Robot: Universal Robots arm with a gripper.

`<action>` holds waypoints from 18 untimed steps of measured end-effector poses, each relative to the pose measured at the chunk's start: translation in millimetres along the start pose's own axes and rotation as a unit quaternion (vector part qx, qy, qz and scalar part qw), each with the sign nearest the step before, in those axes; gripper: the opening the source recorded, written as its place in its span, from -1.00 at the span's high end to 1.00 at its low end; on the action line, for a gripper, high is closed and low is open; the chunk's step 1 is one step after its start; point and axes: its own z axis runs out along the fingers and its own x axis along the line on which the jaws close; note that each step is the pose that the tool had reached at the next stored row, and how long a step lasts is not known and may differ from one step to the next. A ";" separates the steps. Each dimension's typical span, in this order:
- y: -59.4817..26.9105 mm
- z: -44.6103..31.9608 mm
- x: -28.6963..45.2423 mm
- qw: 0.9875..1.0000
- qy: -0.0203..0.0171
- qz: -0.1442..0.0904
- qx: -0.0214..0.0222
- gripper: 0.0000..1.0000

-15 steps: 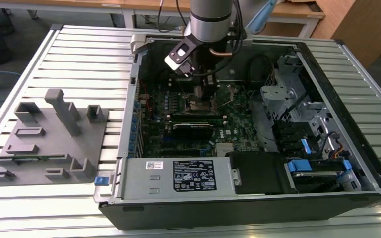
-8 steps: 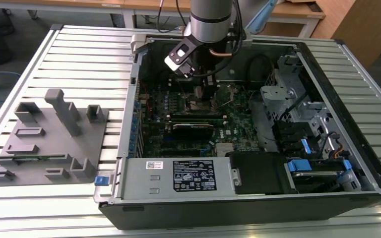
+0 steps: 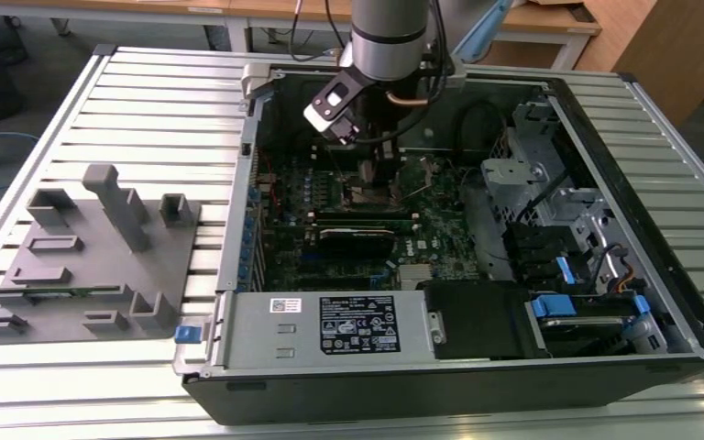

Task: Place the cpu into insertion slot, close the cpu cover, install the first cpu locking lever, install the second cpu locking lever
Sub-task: 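Place the cpu into insertion slot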

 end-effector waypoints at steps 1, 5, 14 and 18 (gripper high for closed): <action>-0.1 0.4 0.0 1.000 -0.001 0.001 0.000 -0.08; -0.2 1.4 -0.1 1.000 -0.003 0.003 0.000 -0.08; -0.2 1.5 0.0 1.000 -0.004 0.003 0.000 -0.08; -0.2 1.6 0.0 1.000 -0.004 0.003 0.000 -0.08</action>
